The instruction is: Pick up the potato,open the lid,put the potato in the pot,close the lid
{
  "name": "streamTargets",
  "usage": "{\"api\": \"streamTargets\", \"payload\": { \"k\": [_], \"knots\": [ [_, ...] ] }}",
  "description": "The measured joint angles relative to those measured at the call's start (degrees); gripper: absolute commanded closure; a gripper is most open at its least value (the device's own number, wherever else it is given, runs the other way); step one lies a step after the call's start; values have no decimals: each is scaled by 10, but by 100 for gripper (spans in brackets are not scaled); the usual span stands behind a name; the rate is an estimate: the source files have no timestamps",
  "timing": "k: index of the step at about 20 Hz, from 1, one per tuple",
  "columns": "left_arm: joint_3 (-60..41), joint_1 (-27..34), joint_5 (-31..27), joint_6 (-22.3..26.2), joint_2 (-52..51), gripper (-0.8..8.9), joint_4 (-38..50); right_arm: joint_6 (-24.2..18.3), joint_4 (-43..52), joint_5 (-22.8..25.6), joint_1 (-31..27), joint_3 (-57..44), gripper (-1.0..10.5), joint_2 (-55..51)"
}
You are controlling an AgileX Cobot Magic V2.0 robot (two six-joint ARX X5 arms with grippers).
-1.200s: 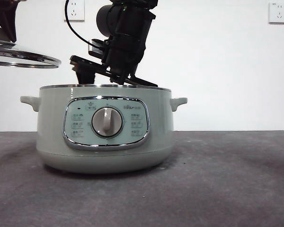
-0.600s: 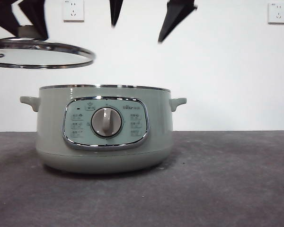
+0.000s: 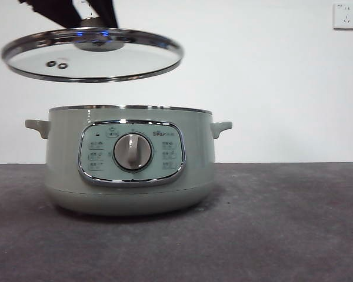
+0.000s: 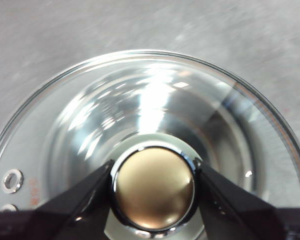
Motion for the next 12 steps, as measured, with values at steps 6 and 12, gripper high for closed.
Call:
{"api": "streamTargets", "payload": {
  "k": [6, 12],
  "knots": [
    [0, -42, -10, -11, 43, 822, 7, 12, 0, 0, 0, -105, 223, -131],
    [-1, -51, -30, -13, 82, 822, 15, 34, 0, 0, 0, -144, 223, -186]
  ]
}}
